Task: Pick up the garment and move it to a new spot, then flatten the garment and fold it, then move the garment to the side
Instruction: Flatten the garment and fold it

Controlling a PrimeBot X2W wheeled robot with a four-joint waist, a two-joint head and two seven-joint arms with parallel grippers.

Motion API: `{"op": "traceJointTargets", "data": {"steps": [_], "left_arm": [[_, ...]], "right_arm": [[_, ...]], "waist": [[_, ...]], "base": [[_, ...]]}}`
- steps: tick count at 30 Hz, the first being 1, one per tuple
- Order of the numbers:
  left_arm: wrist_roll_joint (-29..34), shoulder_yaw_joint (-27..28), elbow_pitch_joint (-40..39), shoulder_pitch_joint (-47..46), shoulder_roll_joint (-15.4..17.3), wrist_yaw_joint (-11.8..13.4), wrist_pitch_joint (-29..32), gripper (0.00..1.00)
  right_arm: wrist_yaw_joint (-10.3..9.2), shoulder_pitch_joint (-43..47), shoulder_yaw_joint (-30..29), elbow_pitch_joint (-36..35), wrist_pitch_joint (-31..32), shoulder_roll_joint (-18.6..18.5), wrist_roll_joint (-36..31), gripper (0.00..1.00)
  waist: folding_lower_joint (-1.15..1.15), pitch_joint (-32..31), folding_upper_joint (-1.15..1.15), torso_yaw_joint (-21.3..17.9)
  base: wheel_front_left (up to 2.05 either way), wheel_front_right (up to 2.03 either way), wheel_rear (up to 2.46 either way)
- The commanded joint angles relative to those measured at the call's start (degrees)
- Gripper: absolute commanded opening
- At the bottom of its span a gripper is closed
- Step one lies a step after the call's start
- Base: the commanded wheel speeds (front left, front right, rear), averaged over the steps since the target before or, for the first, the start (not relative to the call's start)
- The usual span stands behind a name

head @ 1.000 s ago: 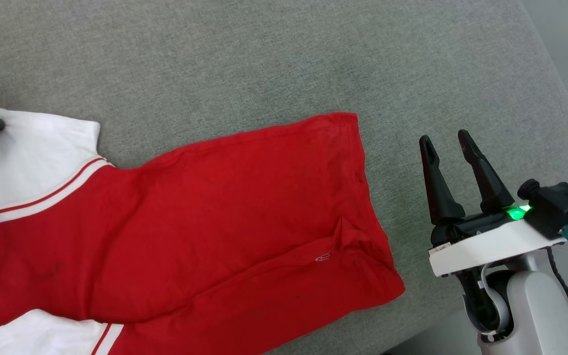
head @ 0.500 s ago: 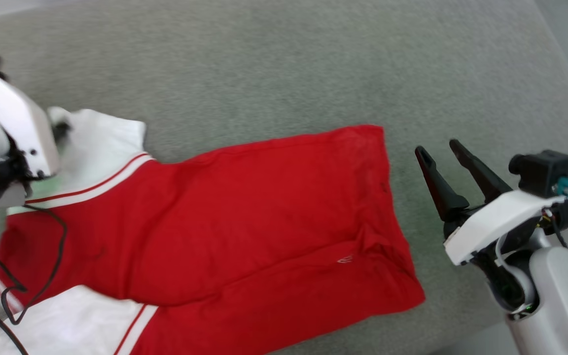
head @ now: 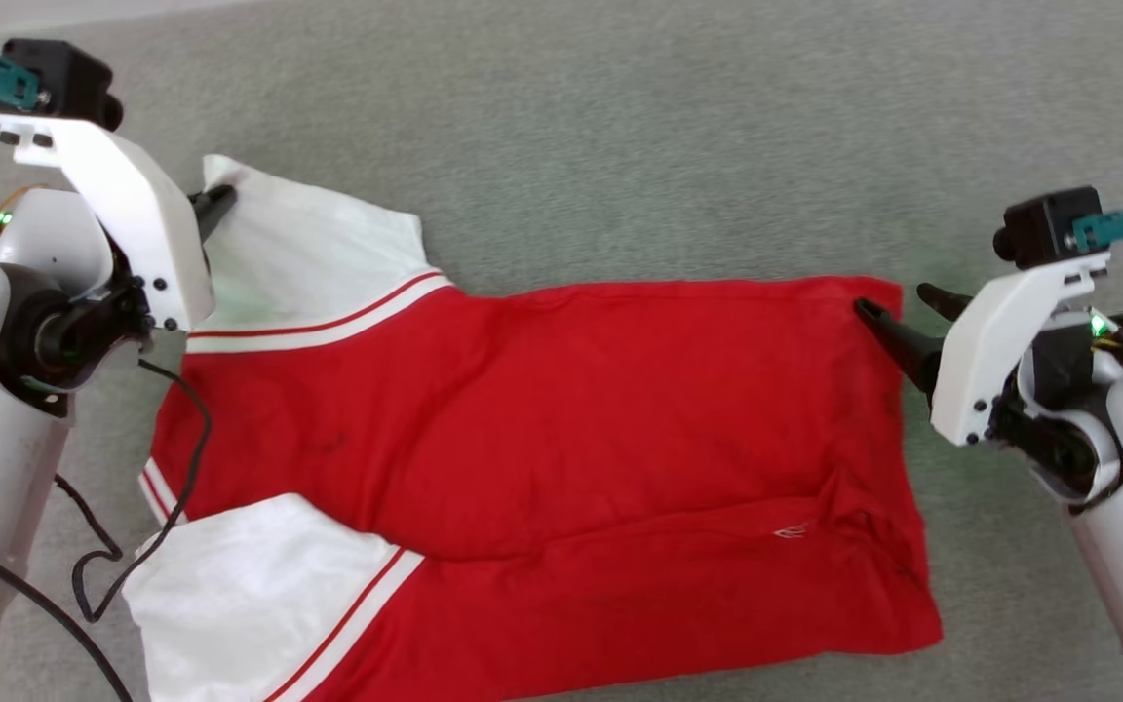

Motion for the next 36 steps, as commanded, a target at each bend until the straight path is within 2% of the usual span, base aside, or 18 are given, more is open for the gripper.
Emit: {"op": "traceJointTargets", "data": {"steps": [1, 7, 8, 9, 10, 11, 15, 20, 24, 31, 36], "left_arm": [[0.3, -0.1, -0.4, -0.6, -0.2, -0.2, -0.4, 0.00], [0.0, -0.1, -2.0, 0.1, -0.6, -0.8, -1.6, 0.00], [-0.1, -0.1, -2.1, 0.2, -0.5, -0.8, -1.8, 0.00], [-0.1, -0.2, -2.2, 0.4, -0.4, -0.8, -1.9, 0.00], [-0.1, -0.2, -2.1, 0.6, -0.4, -0.8, -1.9, 0.00], [-0.2, -0.1, -2.0, 0.6, -0.4, -0.8, -2.1, 0.00], [-0.3, 0.2, -1.5, 1.0, -0.6, -0.9, -3.4, 0.00], [-0.3, 1.7, -0.5, 1.6, -0.5, -0.7, -6.9, 0.00], [-1.0, 2.9, -0.4, 3.2, -0.4, -0.4, -9.4, 0.00], [-2.2, 5.3, -4.5, 12.3, 0.2, 1.0, -14.9, 0.00], [-4.3, 7.4, -9.6, 24.1, -0.2, 3.9, -18.9, 0.00]], "right_arm": [[0.00, -1.1, 0.3, 0.8, 0.8, -0.3, 0.2, 1.00], [0.00, -3.1, 3.0, 8.7, 9.6, 0.7, 1.4, 1.00], [0.00, -3.1, 3.3, 9.6, 10.9, 1.1, 1.8, 0.74], [0.00, -3.2, 3.6, 10.5, 12.5, 1.5, 2.3, 0.44], [0.00, -3.3, 3.9, 11.3, 13.9, 1.6, 2.3, 0.04], [0.00, -3.7, 4.2, 11.6, 14.8, 1.6, 2.3, 0.00], [0.00, -6.6, 4.4, 11.2, 16.2, 0.8, 1.7, 0.00], [0.00, -11.0, 2.3, 9.0, 12.9, -0.4, 0.8, 0.00], [-0.01, -11.2, 0.2, 7.8, 9.8, -0.7, 0.3, 0.00], [-0.01, -5.1, -3.4, 4.8, 5.1, -0.9, 0.7, 0.00], [-0.01, 2.9, -5.1, 2.9, 2.2, -0.1, 1.2, 0.00]], "waist": [[-0.01, 1.0, 0.00, 1.1], [-0.01, 2.0, 0.00, 2.8], [-0.01, 2.0, 0.00, 3.0], [-0.01, 2.0, 0.00, 3.1], [-0.01, 1.9, 0.00, 3.3], [-0.01, 1.9, 0.00, 3.4], [-0.01, 1.1, 0.00, 3.9], [-0.01, -0.6, 0.00, 3.9], [-0.01, -2.4, 0.00, 4.2], [-0.01, -6.1, 0.00, 4.9], [-0.01, -9.4, 0.00, 5.5]], "base": [[0.00, 0.00, 0.00], [0.00, 0.00, 0.00], [0.00, 0.00, 0.00], [0.00, 0.00, 0.00], [0.00, 0.00, 0.00], [0.00, 0.00, 0.00], [0.00, 0.00, 0.00], [0.00, 0.00, 0.00], [0.00, 0.00, 0.00], [0.00, 0.00, 0.00], [0.00, 0.00, 0.00]]}}
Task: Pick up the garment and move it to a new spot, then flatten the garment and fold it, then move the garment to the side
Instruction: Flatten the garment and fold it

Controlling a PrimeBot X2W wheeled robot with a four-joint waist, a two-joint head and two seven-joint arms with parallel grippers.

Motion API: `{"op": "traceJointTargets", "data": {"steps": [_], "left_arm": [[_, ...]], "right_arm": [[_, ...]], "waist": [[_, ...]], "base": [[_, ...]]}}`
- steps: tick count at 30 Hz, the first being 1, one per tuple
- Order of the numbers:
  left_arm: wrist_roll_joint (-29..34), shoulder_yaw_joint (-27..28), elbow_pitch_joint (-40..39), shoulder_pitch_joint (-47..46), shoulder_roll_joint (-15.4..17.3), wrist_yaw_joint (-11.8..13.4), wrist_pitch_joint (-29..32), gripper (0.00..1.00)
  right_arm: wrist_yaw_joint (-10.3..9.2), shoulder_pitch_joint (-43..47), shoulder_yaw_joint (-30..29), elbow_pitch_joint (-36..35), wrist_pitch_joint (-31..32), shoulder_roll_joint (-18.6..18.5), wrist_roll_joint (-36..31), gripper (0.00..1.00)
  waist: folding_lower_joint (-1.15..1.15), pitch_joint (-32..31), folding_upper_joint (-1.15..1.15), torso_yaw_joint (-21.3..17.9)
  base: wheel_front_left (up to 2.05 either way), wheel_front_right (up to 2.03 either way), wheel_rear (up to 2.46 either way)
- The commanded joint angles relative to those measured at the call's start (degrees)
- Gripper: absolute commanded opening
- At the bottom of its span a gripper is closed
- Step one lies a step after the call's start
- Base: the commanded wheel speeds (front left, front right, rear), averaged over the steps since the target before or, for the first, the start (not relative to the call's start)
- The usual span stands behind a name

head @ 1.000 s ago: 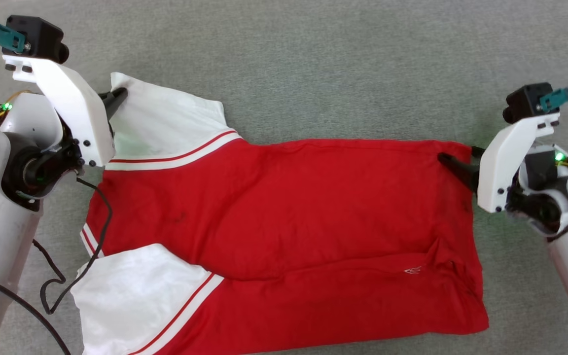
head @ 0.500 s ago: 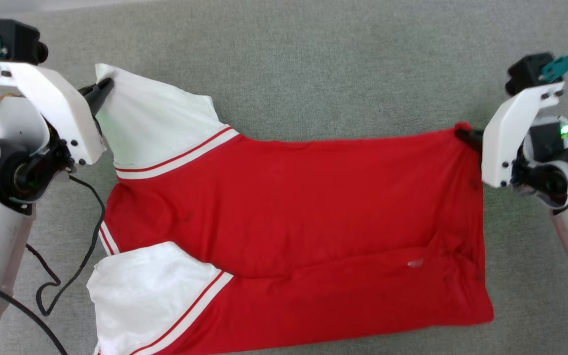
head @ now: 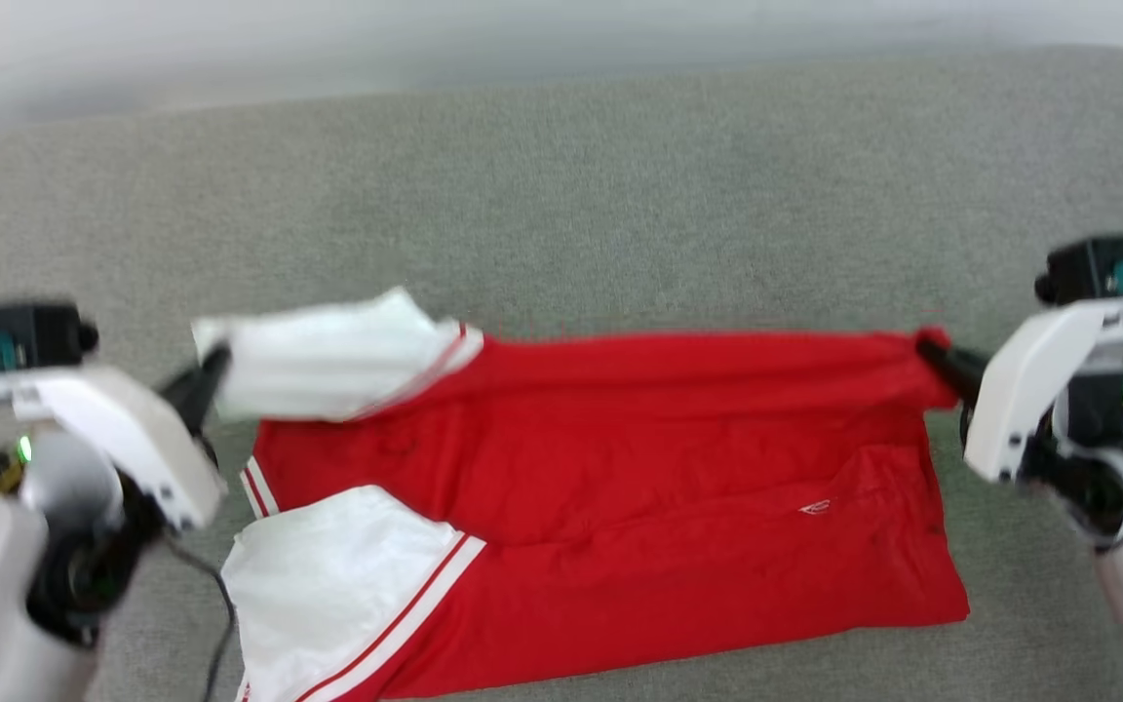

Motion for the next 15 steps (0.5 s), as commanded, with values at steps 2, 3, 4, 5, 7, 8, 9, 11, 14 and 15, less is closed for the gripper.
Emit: {"op": "traceJointTargets", "data": {"steps": [2, 3, 4, 5, 7, 8, 9, 11, 14, 15], "left_arm": [[-1.1, 1.1, -2.4, 6.2, -0.2, 1.6, -1.7, 0.00], [-1.8, 1.4, -3.3, 8.9, -0.6, 2.2, -2.2, 0.00], [-2.2, 1.7, -4.3, 11.3, -0.8, 2.7, -2.8, 0.00], [-2.5, 2.0, -5.2, 13.6, -0.8, 3.3, -3.3, 0.00], [-3.4, 2.2, -6.5, 17.5, -1.4, 4.2, -4.0, 0.00], [-3.6, 2.3, -7.0, 19.4, -1.5, 4.6, -4.1, 0.00], [-3.8, 2.0, -7.2, 21.1, -1.6, 4.9, -4.0, 0.00], [-4.1, 1.5, -7.6, 23.6, -2.2, 5.6, -4.3, 0.00], [-3.9, 0.3, -7.5, 26.2, -2.9, 6.4, -3.8, 0.00], [-4.0, -0.1, -7.1, 26.9, -3.3, 6.7, -3.8, 0.00]], "right_arm": [[-0.02, 4.0, -0.7, -0.9, -1.2, 0.3, 0.4, 0.00], [-0.02, 5.6, -1.0, -1.2, -1.7, 0.5, 0.4, 0.00], [-0.02, 7.1, -1.3, -1.5, -2.1, 0.5, 0.4, 0.00], [-0.02, 8.8, -1.7, -1.8, -2.3, 0.5, 0.5, 0.00], [-0.02, 11.5, -2.7, -2.5, -3.2, 0.6, 0.6, 0.00], [-0.02, 13.0, -3.0, -2.9, -3.4, 0.8, 0.6, 0.00], [-0.02, 14.1, -3.5, -3.4, -4.0, 1.0, 0.5, 0.00], [-0.02, 16.6, -4.4, -4.1, -4.5, 1.3, -0.1, 0.00], [-0.02, 19.6, -5.6, -4.5, -5.0, 2.6, -0.7, 0.00], [-0.02, 20.4, -5.7, -4.5, -5.0, 3.2, -0.9, 0.00]], "waist": [[0.00, -2.3, 0.00, 0.4], [0.00, -2.9, 0.00, 0.5], [0.00, -3.3, 0.00, 0.6], [0.00, -3.7, 0.00, 0.7], [0.00, -4.5, 0.00, 0.9], [0.00, -4.8, 0.00, 1.0], [0.00, -5.1, 0.00, 1.0], [0.00, -5.3, 0.00, 1.0], [0.00, -5.5, 0.00, 0.6], [0.00, -5.5, 0.00, 0.5]], "base": [[0.00, 0.00, 0.00], [0.00, 0.00, 0.00], [0.00, 0.00, 0.00], [0.00, 0.00, 0.00], [0.00, 0.00, 0.00], [0.00, 0.00, 0.00], [0.00, 0.00, 0.00], [0.00, 0.00, 0.00], [0.00, 0.00, 0.00], [0.00, 0.00, 0.00]]}}
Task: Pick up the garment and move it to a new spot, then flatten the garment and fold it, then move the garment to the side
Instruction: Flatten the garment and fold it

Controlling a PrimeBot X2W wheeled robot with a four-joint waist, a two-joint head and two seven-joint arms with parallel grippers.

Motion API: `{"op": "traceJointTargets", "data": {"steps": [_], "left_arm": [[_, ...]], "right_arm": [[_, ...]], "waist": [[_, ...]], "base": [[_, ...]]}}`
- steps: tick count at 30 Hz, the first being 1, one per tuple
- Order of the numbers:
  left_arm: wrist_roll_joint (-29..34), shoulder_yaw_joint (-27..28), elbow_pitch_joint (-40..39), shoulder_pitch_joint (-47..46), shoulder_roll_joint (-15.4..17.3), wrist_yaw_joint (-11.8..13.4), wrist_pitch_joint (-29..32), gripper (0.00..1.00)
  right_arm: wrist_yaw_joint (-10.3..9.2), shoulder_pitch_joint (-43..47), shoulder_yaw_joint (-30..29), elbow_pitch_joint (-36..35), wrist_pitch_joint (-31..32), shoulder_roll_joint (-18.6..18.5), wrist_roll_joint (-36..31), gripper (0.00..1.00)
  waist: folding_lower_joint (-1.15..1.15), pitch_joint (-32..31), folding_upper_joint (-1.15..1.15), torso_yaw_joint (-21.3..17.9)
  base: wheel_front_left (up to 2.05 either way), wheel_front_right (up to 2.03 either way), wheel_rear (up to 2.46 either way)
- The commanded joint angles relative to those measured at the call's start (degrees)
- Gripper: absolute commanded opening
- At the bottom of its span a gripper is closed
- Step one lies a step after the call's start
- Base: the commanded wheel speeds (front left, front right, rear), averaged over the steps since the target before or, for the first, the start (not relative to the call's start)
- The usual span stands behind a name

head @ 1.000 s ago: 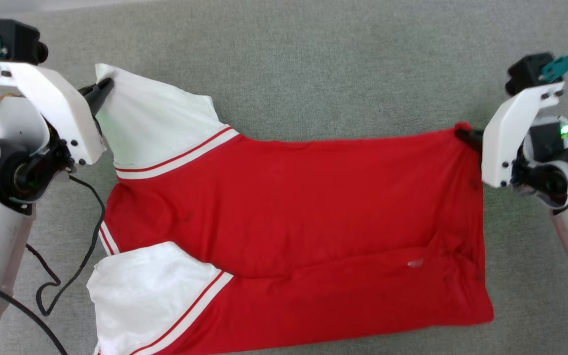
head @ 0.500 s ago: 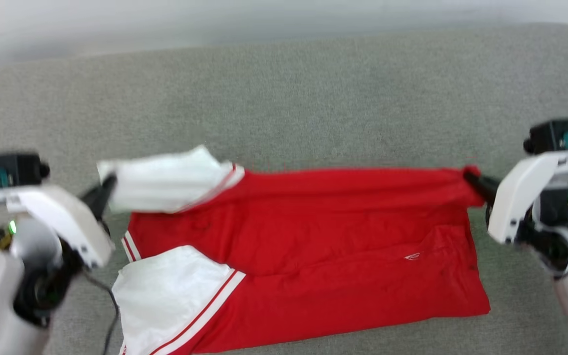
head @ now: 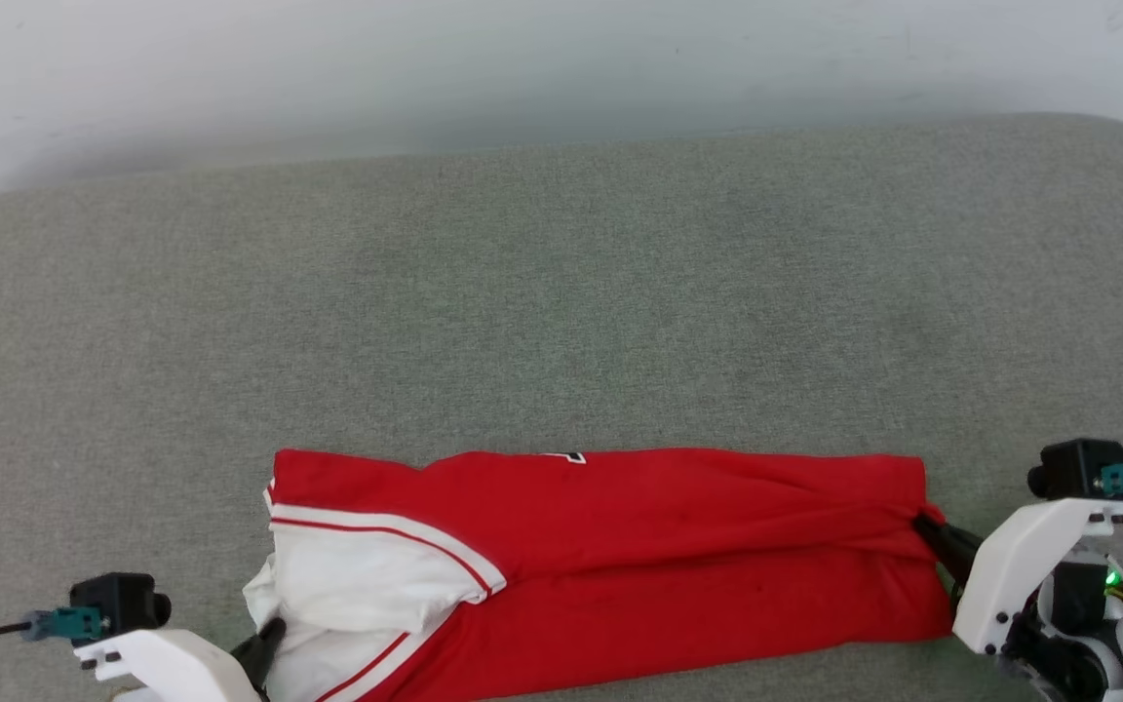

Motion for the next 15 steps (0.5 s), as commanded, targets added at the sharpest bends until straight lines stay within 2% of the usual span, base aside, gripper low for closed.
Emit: {"op": "traceJointTargets", "data": {"steps": [1, 3, 4, 5, 6, 11, 15], "left_arm": [[-0.3, -0.6, 0.5, 1.0, -0.8, 0.2, 0.4, 0.00], [-0.8, -1.4, 1.5, 1.6, -1.8, 0.0, 0.8, 0.00], [-1.0, -1.6, 2.0, 1.7, -2.3, -0.1, 0.6, 0.01], [-0.8, -1.9, 2.6, 1.6, -2.8, -0.2, 0.3, 0.49], [-0.6, -2.1, 3.1, 1.3, -3.3, -0.3, -0.2, 1.00], [1.5, -1.6, 3.4, -0.7, -4.7, -1.6, -5.6, 1.00], [3.2, -0.1, 1.0, -2.4, -6.3, -2.2, -11.8, 1.00]], "right_arm": [[-0.02, 1.6, -0.3, 0.0, -0.3, 1.0, -0.6, 0.00], [-0.02, 3.1, -0.3, 0.6, -0.5, 2.1, -0.7, 0.28], [-0.02, 3.6, -0.5, 0.8, -0.9, 2.5, -0.9, 0.80], [-0.02, 3.9, -0.6, 0.9, -1.7, 2.9, -1.3, 1.00], [-0.02, 4.4, -0.6, 1.0, -2.7, 3.4, -1.3, 1.00], [-0.01, 5.6, -1.5, -1.2, -9.9, 4.7, -2.1, 1.00], [-0.01, 6.3, -2.1, -4.3, -12.6, 4.4, -2.5, 1.00]], "waist": [[0.00, 0.1, 0.00, -0.3], [0.00, 0.1, 0.00, -0.5], [0.00, 0.2, 0.00, -0.6], [0.00, 0.2, 0.00, -0.7], [0.00, 0.2, 0.00, -0.7], [0.00, -0.3, 0.00, -0.6], [0.00, -1.3, 0.00, -0.7]], "base": [[0.00, 0.00, 0.00], [0.00, 0.00, 0.00], [0.00, 0.00, 0.00], [0.00, 0.00, 0.00], [0.00, 0.00, 0.00], [0.00, 0.00, 0.00], [0.00, 0.00, 0.00]]}}
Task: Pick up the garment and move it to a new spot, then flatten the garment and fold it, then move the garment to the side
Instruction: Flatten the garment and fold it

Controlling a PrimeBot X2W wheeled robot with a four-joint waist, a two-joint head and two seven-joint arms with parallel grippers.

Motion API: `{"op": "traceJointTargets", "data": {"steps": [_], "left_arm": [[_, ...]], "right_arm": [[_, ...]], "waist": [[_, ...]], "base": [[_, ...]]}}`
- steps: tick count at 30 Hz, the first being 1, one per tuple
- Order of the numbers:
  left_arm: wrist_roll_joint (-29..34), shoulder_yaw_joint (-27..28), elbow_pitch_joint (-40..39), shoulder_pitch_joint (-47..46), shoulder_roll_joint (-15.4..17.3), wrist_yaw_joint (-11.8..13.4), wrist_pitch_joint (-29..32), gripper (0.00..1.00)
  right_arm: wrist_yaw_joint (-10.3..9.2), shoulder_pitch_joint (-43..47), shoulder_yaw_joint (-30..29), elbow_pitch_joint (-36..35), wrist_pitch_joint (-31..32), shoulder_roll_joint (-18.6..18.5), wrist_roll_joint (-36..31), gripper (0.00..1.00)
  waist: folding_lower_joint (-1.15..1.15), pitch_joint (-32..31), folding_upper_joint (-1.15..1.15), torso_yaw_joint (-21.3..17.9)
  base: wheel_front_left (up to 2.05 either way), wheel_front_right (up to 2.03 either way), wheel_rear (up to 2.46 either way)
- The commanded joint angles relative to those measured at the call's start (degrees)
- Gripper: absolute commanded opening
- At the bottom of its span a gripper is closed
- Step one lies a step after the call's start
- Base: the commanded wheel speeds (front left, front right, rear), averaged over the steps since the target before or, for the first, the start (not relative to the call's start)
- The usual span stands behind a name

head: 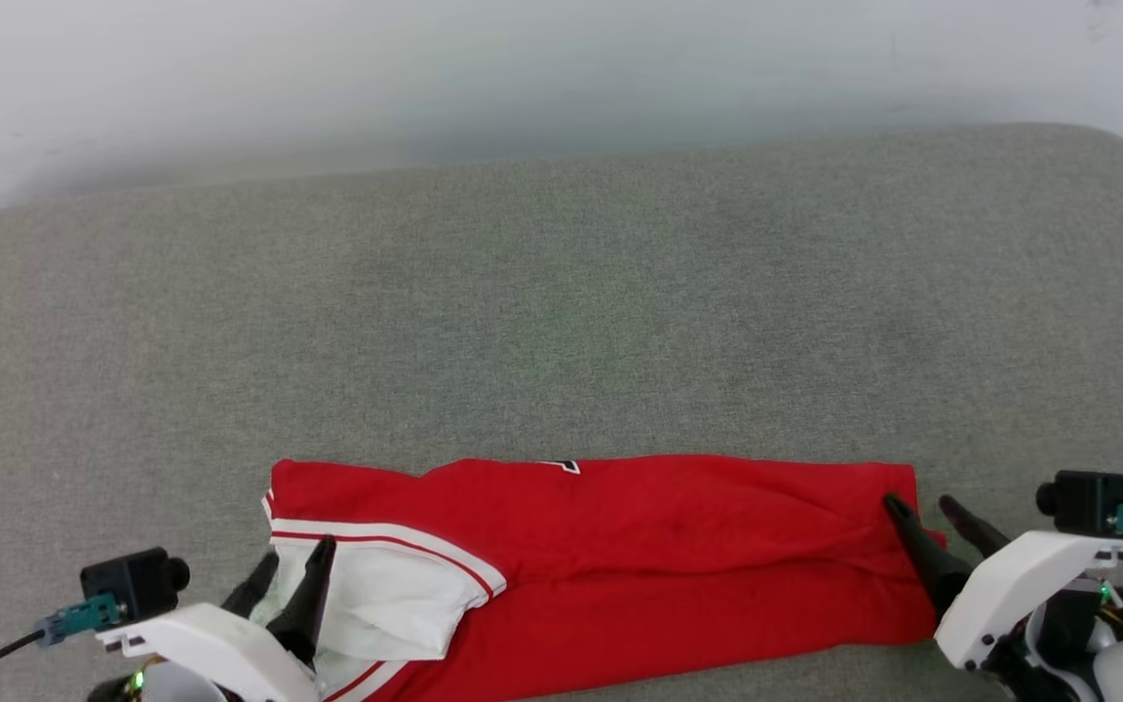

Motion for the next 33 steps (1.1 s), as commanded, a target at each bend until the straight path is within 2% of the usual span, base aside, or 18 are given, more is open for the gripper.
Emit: {"op": "traceJointTargets", "data": {"steps": [1, 5, 8, 13, 17, 20, 26, 33], "left_arm": [[1.7, 0.2, -1.1, -1.1, 0.1, 0.2, -1.8, 1.00], [5.7, 0.4, -4.6, -2.1, 0.3, 2.0, -5.7, 1.00], [9.5, 0.7, -7.2, -2.6, 0.8, 4.5, -8.7, 1.00], [15.3, 1.3, -11.0, -3.0, 0.8, 8.3, -13.8, 1.00], [19.0, 1.2, -13.4, -3.1, 0.7, 10.5, -15.5, 1.00], [20.6, 0.9, -15.0, -3.0, 0.4, 11.5, -16.1, 1.00], [21.7, 0.6, -16.2, -3.4, -0.1, 11.9, -16.4, 1.00], [22.1, 0.1, -15.7, -4.5, -0.4, 11.3, -16.6, 1.00]], "right_arm": [[-0.01, 0.8, -0.8, -1.5, -0.3, -0.7, -0.3, 1.00], [0.00, 0.7, -3.1, -4.5, 2.3, -1.9, -1.0, 1.00], [0.00, 0.5, -5.4, -6.3, 6.1, -3.3, -1.5, 1.00], [0.00, 0.3, -8.3, -8.7, 15.4, -5.5, -3.1, 1.00], [0.00, 0.7, -9.7, -10.8, 21.8, -5.1, -4.0, 1.00], [0.00, 0.8, -10.3, -11.4, 24.8, -4.0, -4.9, 1.00], [0.00, 0.6, -10.7, -9.7, 28.1, -1.4, -5.4, 1.00], [0.00, 0.4, -8.3, -2.5, 31.5, 1.7, -3.9, 1.00]], "waist": [[0.01, -0.7, 0.00, -0.1], [0.01, -2.3, 0.00, -0.3], [0.01, -3.0, 0.00, -0.1], [0.01, -2.9, 0.00, 1.3], [0.01, -1.5, 0.00, 3.0], [0.01, 0.0, 0.00, 4.4], [0.01, 2.6, 0.00, 6.2], [0.01, 4.7, 0.00, 7.4]], "base": [[0.00, 0.00, 0.00], [0.00, 0.00, 0.00], [0.00, 0.00, 0.00], [0.00, 0.00, 0.00], [0.00, 0.00, 0.00], [0.00, 0.00, 0.00], [0.00, 0.00, 0.00], [0.00, 0.00, 0.00]]}}
